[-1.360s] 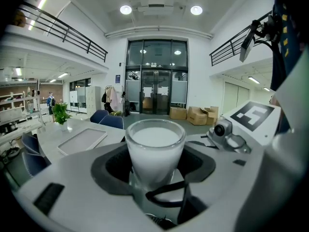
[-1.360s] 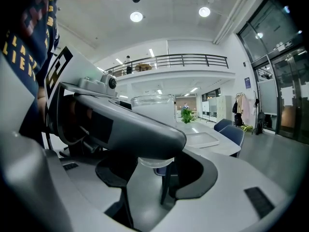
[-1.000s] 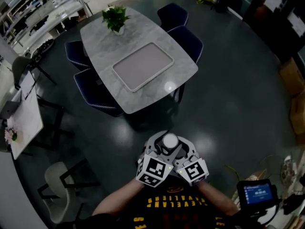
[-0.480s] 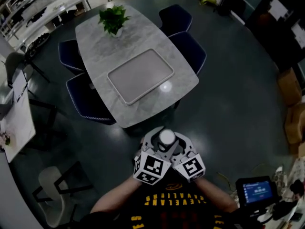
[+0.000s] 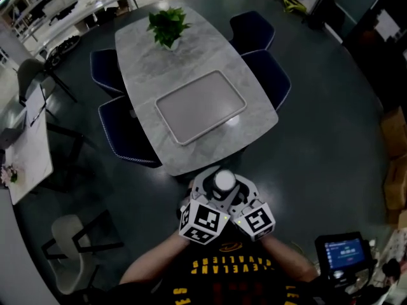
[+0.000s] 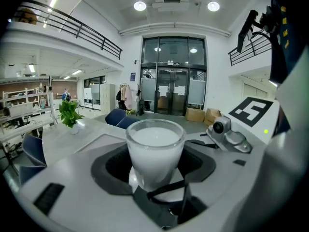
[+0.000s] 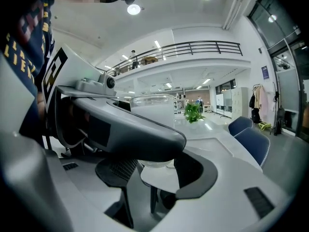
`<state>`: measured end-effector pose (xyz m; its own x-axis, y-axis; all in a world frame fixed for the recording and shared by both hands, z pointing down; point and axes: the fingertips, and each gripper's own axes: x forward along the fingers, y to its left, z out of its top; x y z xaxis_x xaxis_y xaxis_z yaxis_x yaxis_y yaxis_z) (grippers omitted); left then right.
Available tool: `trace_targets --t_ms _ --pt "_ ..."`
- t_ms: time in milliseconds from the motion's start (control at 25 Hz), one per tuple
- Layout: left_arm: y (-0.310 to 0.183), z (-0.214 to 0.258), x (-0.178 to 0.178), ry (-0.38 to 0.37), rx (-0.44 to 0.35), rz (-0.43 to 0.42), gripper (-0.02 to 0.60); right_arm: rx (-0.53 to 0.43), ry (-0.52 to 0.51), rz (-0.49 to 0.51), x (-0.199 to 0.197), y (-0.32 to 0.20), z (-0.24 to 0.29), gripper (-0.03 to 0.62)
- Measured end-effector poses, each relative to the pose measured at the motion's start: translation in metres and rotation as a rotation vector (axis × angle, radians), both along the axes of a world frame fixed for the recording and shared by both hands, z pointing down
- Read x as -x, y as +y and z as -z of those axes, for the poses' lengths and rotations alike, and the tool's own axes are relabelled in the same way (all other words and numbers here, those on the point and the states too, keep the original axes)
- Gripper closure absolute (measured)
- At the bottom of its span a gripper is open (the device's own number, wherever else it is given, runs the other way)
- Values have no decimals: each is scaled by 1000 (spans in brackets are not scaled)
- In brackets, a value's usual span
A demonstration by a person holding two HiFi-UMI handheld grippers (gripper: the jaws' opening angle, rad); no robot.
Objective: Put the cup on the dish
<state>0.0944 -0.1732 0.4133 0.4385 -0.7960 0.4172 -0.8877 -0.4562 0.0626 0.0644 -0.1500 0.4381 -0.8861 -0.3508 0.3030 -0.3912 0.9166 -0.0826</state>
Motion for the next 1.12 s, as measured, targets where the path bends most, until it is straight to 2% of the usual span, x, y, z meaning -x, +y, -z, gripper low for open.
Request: trace_targets --t_ms 280,680,840,1120 --pt "-42 -3 30 -35 -11 91 322 -3 -18 90 28 -39 -3 368" --pt "-144 -3 78 -95 -49 243 322 -81 -14 226 74 -139 -1 368" --pt "-180 -5 96 -118 -42 310 322 -78 -20 254 91 -175 -2 368" --pt "-218 -22 137 -96 -48 453 321 -48 -11 287 124 -215 -24 368"
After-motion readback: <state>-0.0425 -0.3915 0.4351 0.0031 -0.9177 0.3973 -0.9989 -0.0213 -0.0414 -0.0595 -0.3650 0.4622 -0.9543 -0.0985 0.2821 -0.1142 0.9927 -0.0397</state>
